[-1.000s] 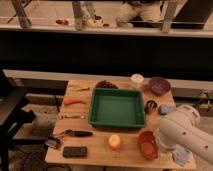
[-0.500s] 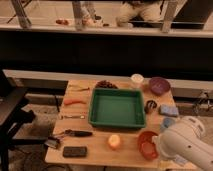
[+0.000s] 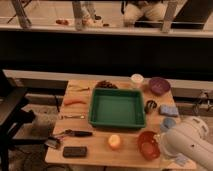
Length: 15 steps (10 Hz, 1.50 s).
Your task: Stack bowls on top of each other
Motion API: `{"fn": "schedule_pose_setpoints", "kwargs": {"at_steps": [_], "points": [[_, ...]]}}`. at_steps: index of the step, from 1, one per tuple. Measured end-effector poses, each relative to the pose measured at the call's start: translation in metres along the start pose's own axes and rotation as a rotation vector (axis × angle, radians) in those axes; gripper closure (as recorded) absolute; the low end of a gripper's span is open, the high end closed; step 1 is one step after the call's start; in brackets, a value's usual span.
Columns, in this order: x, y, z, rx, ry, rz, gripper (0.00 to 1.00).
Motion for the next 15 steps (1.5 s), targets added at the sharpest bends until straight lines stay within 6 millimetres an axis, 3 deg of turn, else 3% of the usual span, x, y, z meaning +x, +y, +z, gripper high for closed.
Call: {"fn": "schedule_pose_setpoints", "kwargs": {"at_steps": [5,10,15], "points": [[0.007,-0.020,0.005,0.020,0.016,0.005,0.24],[0.016,-0.056,0.003,0.053,0.004,0.029,0.24],[0.031,-0.071,0.021,0.038,-0.027,0.063,0.24]]}}
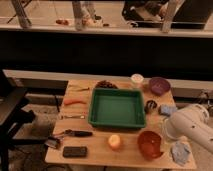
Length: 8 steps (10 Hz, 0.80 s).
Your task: Stack bowls on top of each other
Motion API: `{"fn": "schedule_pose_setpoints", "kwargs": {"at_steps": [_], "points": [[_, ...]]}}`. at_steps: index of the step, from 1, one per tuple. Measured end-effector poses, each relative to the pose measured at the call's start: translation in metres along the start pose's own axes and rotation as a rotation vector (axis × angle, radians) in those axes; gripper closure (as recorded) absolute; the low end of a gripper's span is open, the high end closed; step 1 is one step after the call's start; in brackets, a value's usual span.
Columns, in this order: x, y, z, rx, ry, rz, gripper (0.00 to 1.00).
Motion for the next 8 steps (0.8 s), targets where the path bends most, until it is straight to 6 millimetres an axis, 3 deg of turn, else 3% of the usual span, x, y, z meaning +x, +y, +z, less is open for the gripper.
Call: {"fn": "schedule_pose_setpoints", "kwargs": {"at_steps": [8], "points": [[-0.012,-0.011,0.027,-0.038,-0.040,-0.028,0.24]]}}
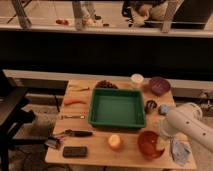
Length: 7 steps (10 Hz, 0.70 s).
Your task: Stack bowls on top of each other
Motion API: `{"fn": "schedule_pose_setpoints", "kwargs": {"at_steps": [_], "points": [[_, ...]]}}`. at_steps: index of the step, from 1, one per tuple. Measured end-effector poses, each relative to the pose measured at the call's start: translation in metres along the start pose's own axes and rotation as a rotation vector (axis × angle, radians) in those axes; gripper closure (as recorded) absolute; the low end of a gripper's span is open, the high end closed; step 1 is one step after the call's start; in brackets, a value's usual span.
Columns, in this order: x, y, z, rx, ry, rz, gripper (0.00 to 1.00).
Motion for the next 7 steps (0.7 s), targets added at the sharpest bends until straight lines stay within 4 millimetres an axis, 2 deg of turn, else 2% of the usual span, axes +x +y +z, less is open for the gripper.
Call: {"fn": "schedule_pose_setpoints", "kwargs": {"at_steps": [5,7], "points": [[-0.002,-0.009,0.009,-0.002,-0.012,-0.007,0.25],[-0.004,-0.012,0.013,-0.006,-0.017,-0.014,0.33]]}}
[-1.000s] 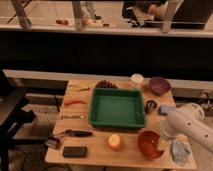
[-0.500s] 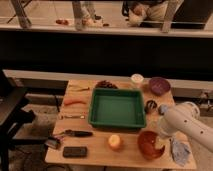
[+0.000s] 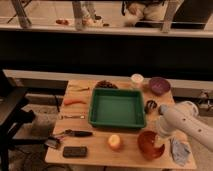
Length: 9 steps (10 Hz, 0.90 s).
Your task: Stack bowls on top of each other
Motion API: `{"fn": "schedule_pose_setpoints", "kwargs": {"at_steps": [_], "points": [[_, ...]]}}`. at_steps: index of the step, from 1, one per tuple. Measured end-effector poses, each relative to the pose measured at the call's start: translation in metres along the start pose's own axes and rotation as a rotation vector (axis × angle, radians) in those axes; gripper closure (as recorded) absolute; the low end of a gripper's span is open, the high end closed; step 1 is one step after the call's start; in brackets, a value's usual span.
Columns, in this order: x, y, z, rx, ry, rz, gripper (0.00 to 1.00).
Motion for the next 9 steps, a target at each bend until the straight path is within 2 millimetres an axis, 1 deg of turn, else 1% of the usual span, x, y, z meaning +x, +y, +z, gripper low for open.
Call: {"fn": "schedule_pose_setpoints", "kwargs": {"at_steps": [3,4,6,7,8,9], "points": [[0.006,0.002,0.010,-0.028,-0.005,-0.002,0.57],[0.009,0.003,0.012,-0.038,-0.009,0.000,0.69],[0.014,0.005,0.011,-0.051,-0.008,0.003,0.89],[0.016,0.006,0.009,-0.049,-0.006,0.008,0.97],[0.015,0.007,0.005,-0.048,-0.003,0.016,1.00],[0.012,0.007,0.001,-0.044,0.006,0.016,1.00]]}}
